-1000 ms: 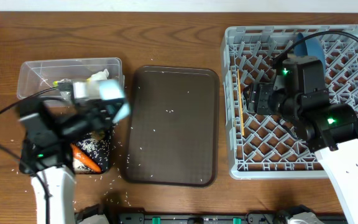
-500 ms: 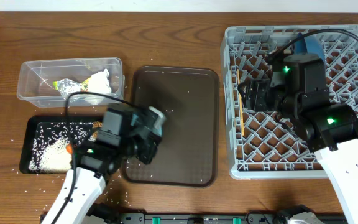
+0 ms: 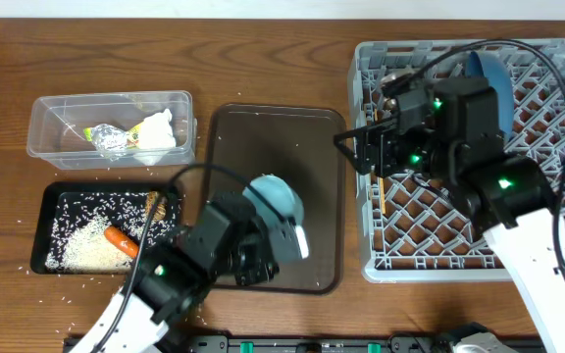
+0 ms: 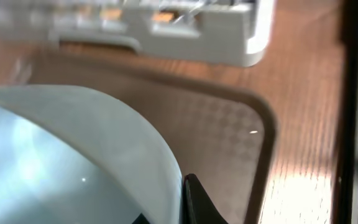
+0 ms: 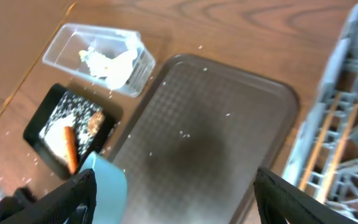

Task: Sort waste into correct bins and load items into the dishwasher rack
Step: 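Bring bowl toward right gripper and hand it over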

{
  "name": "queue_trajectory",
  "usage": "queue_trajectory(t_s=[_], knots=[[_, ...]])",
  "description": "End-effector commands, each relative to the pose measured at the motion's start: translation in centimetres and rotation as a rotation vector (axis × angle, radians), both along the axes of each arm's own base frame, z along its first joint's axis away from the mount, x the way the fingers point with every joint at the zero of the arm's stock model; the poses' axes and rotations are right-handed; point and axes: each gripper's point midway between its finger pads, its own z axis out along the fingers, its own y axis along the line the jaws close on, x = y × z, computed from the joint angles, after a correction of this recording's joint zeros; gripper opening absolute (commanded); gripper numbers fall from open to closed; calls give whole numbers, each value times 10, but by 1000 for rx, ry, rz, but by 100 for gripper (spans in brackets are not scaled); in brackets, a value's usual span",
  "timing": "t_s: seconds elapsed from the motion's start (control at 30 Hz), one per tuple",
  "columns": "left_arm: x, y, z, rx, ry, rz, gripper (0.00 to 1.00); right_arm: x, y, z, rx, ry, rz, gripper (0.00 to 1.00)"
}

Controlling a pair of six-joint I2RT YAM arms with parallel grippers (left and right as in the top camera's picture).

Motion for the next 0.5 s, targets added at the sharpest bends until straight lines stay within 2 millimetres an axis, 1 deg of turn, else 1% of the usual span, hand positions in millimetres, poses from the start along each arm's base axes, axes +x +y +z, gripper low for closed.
queue_trajectory(t_s=[0.0,0.1,0.17,0.27,0.37,0.47], knots=[[-14,-11,24,-7,-164,-185,6,-9,25,-3,48,19,143,74],[-25,-17,30,-13,-215,-261,6,-24,51,-5,107,37,296,71],[-26,-17,30,-9,-222,-270,6,-32,62,-9,121,58,353,69],[-26,-14,25,17,-212,-263,6,-39,72,-16,114,83,383,69],[-26,-13,20,33,-200,-261,6,-44,78,-18,108,86,409,69],[-17,-10,15,79,-218,-238,6,-52,80,-24,86,109,421,66]])
